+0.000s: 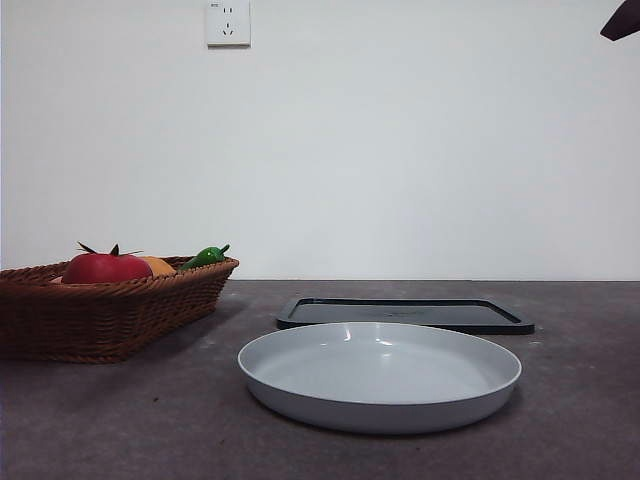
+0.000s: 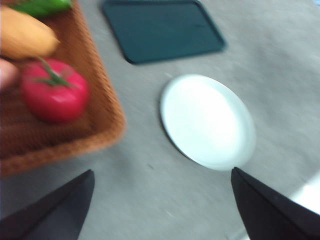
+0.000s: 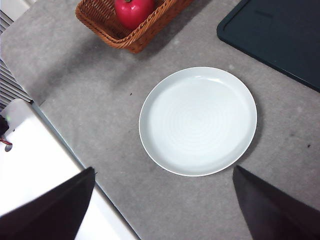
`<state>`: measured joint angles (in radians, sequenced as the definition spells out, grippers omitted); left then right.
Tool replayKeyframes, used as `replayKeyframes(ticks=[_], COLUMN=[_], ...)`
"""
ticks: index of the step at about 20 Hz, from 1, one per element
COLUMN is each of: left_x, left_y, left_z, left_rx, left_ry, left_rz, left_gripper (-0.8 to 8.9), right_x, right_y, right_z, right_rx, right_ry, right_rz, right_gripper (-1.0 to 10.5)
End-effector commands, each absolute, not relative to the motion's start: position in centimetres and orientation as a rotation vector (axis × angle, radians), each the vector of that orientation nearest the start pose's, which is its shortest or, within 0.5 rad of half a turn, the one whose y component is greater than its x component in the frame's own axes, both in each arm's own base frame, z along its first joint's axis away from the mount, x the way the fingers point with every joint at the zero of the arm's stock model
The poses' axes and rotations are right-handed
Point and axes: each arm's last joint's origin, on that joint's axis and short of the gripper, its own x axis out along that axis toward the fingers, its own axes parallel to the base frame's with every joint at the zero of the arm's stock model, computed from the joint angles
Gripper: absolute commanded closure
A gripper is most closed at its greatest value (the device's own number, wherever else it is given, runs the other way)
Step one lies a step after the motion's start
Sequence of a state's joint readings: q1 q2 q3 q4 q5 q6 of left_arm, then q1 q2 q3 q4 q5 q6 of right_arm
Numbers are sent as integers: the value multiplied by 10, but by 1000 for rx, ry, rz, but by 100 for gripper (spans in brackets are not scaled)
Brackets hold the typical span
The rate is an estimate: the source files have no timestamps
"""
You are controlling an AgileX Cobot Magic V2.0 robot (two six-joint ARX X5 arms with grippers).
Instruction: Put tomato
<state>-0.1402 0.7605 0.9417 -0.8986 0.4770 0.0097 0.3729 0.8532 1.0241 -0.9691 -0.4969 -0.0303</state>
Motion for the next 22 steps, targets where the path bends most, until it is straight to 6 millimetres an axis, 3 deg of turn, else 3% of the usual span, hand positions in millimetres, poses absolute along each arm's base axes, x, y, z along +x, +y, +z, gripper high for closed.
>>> replayKeyframes(ticks=[1,6,13,22], left_x=[143,191,258,302], left_y=[-33,-38,-46,-52], left_z=[331,320,279,229], left_rx=[-85,-40,38,89], left_ry=[684,656,688,749], left_rz=[-556,-480,-445,-459], left_gripper=[371,372,373,375], right_x=[129,129,129,129], right_y=[66,66,66,66], right_z=[342,342,342,342], right_rx=[11,11,12,18], right_ry=[786,786,787,793], right_rz=[845,845,845,842], right_gripper=[506,506,506,506])
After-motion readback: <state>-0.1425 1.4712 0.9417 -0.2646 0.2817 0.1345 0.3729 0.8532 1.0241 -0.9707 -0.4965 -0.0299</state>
